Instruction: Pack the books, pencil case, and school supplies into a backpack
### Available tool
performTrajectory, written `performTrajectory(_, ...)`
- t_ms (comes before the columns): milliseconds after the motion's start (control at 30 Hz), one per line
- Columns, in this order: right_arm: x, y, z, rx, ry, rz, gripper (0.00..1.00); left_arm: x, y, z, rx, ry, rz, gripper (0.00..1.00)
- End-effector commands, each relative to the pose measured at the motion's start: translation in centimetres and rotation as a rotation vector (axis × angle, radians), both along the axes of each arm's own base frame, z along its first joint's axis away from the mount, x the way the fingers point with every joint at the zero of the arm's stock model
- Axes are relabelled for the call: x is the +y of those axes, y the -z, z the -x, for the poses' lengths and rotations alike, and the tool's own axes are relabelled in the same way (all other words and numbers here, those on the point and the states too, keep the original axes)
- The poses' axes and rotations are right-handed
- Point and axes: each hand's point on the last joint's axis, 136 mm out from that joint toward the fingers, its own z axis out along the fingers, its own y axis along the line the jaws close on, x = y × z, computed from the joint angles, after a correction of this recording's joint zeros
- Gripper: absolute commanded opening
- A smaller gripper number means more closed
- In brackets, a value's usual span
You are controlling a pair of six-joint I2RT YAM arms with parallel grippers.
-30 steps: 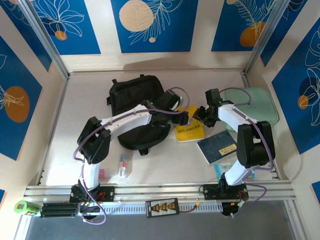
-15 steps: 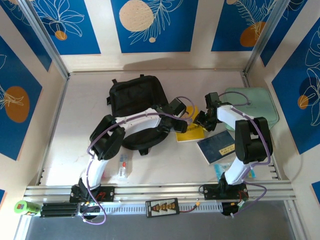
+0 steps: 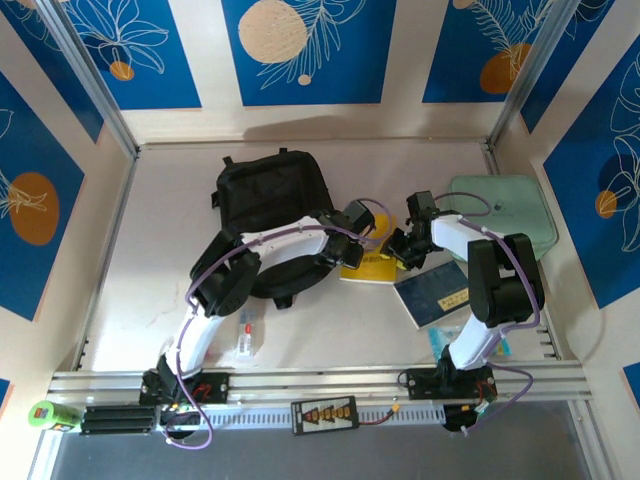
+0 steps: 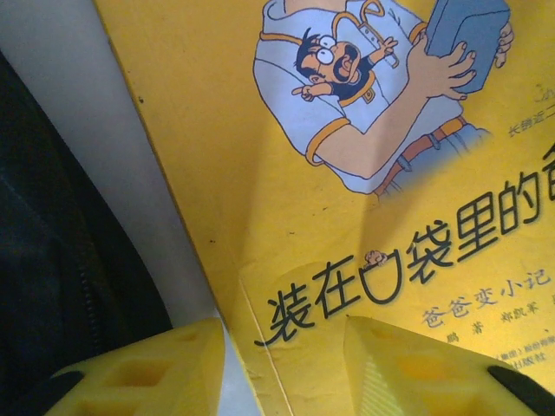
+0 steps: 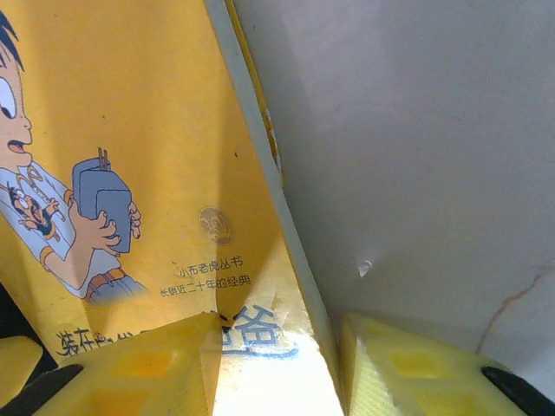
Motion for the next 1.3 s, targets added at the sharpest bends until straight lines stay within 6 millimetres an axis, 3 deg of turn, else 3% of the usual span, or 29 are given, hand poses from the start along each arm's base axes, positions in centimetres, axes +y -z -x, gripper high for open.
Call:
performTrajectory(0,0.6,-0.8,-0.3,-0.013,-0.012,-0.039,0.41,1.5,2.3,0.3,0.037,0.009,-0.098,0.41)
performTrajectory(167,1.3,-1.0,-0.2,-0.003,-0.035,-0.069,0.36,1.4,3.9,1.3,0.089,0.044,-0.118,0.42)
performTrajectory(600,4.3,-6.2,-0.2,-0.115,-0.129,-0.24,0.33,2.1,6.3,2.5,0.16,0.066,-0.164,0.43)
performTrajectory(867,3.2,-6.1,0.2,-0.114,-0.136,-0.148,0.26,2.1,6.3,2.5,0.16,0.075,-0.171,0.42)
performTrajectory(1100,2.2,-6.2,0.4,-0.122,-0.148,-0.081,0.13,1.5,4.0,1.9,0.116,0.097,-0.139,0.43)
performTrajectory(1267,1.7,-7.1,0.1,-0.176,-0.13,-0.08,0.08,1.0,-1.7,0.2,0.018,0.149,-0.083,0.51)
